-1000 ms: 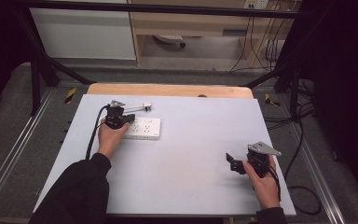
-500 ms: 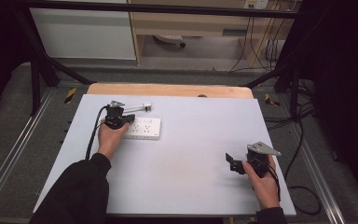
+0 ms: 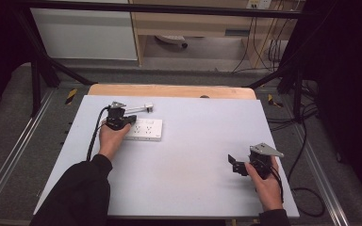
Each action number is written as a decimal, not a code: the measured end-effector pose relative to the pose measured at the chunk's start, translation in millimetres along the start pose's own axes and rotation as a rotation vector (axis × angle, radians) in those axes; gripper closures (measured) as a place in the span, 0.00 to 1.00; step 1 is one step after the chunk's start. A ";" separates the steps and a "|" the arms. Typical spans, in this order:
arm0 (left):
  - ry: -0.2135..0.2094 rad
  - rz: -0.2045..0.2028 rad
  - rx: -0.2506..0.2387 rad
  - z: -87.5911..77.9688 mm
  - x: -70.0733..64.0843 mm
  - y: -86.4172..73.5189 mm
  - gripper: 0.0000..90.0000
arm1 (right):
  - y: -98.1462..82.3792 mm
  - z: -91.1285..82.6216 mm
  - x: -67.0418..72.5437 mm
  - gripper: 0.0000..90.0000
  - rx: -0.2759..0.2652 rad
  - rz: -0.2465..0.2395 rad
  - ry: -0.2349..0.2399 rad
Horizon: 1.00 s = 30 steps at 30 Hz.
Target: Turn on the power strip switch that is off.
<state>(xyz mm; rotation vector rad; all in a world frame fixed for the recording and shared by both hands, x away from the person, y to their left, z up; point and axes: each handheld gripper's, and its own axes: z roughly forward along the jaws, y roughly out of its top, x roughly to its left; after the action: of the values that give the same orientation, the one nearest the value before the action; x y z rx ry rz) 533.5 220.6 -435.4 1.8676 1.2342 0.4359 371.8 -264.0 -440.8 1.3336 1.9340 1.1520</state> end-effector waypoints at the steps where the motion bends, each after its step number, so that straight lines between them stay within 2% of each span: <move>1: 0.000 -0.001 -0.001 0.1 0.2 -0.1 1.00 | 0.0 0.0 -0.1 0.03 0.001 0.000 0.000; 17: 0.011 0.024 0.009 1.4 -0.3 -0.7 1.00 | -0.1 0.1 -0.1 0.03 0.002 0.003 0.004; 30: 0.008 0.015 -0.010 2.5 -0.5 -1.4 1.00 | 0.0 -0.1 -0.7 0.03 -0.002 0.008 0.004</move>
<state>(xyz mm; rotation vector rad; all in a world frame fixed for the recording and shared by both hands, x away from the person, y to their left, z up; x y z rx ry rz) 534.1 219.4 -437.9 1.8688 1.2221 0.4574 371.9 -264.6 -440.8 1.3406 1.9319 1.1608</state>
